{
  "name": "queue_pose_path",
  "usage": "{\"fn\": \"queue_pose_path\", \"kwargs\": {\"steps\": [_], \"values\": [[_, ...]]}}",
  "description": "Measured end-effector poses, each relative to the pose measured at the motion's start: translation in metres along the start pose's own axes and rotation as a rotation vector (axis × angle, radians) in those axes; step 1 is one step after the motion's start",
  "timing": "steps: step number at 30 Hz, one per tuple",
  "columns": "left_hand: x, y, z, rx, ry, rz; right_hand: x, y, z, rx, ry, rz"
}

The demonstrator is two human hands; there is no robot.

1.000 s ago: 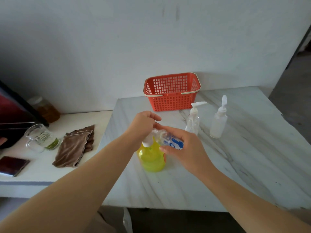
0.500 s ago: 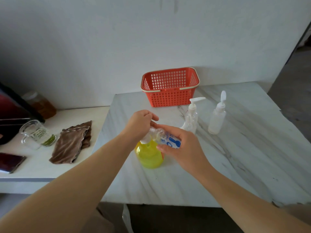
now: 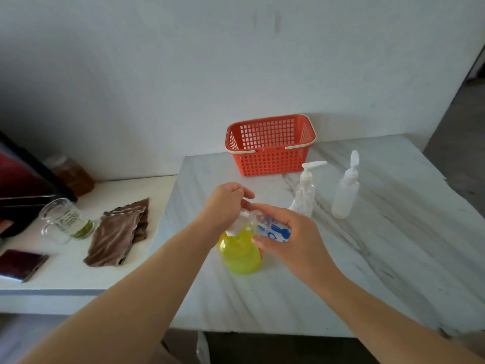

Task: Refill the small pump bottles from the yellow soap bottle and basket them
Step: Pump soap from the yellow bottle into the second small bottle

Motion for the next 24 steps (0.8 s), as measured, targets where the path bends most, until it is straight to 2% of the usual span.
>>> {"fn": "queue_pose_path", "kwargs": {"steps": [17,24], "values": [[0.003,0.001,0.010,0.031,-0.135,-0.018,0.000,-0.001,-0.005,0.004,-0.034,-0.005],[-0.002,0.002,0.012,-0.027,-0.227,0.015,0.002,0.001,0.004,-0.038,-0.028,-0.003]]}}
Point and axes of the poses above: each hand's wrist, its own y-axis away from the middle knuckle, its own x-axis out of the back of the hand, z = x × y, the point moved 8 cm from there along -y, towards the middle knuckle, and after that the axes turned 6 degrees about -z, right-handed, at the moved point
